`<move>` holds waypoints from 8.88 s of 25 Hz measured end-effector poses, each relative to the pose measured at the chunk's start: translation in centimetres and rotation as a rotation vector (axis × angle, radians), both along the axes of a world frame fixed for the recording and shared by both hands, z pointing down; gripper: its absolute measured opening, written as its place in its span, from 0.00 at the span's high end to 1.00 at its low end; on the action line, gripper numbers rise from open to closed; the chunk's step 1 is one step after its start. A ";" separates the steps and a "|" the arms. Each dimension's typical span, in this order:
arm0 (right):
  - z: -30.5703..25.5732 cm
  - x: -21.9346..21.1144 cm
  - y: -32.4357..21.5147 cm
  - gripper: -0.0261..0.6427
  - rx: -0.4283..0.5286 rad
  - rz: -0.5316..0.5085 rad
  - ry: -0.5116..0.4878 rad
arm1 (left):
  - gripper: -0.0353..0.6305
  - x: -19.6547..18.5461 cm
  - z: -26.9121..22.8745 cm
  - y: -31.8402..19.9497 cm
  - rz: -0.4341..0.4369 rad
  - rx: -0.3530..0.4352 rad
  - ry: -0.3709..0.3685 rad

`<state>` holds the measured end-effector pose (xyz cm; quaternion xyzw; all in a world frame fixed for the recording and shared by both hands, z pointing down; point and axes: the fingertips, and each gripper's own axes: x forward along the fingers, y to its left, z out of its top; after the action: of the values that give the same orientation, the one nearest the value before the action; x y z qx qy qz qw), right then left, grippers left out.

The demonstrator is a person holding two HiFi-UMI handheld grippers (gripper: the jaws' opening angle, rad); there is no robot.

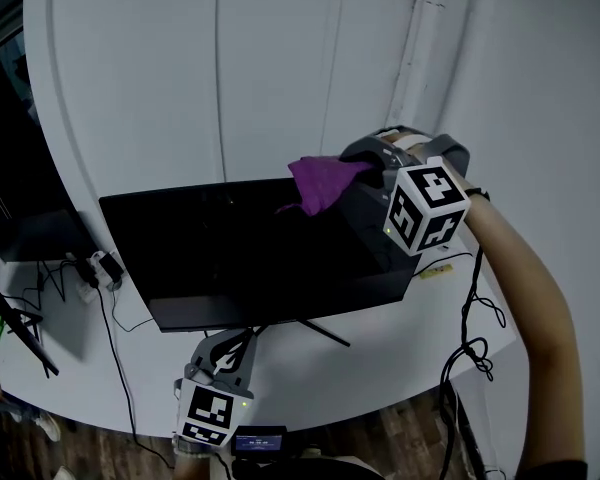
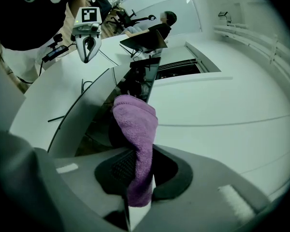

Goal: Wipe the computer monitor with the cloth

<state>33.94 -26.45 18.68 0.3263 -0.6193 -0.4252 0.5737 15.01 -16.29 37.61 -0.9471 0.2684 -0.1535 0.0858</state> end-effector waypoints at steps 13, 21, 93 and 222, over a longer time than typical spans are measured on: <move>0.1 8.6 3.0 0.86 0.018 0.113 -0.021 | 0.94 5.9 0.6 1.1 0.067 -0.010 -0.001; 0.2 14.0 4.3 0.86 0.037 0.187 -0.069 | 0.94 7.9 1.1 1.8 0.072 -0.019 -0.009; 26.2 21.1 13.1 0.86 -0.103 0.581 -0.862 | 0.94 5.0 3.2 5.5 -0.104 -0.061 -0.074; 37.1 -41.5 -2.1 0.86 -0.605 0.263 -1.039 | 0.94 -32.7 6.1 -5.9 -0.449 -0.158 -0.033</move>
<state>-7.60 -28.59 55.78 0.3873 -0.8657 0.0586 0.3117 -17.73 -22.15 43.70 -0.8649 0.4578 -0.2049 -0.0207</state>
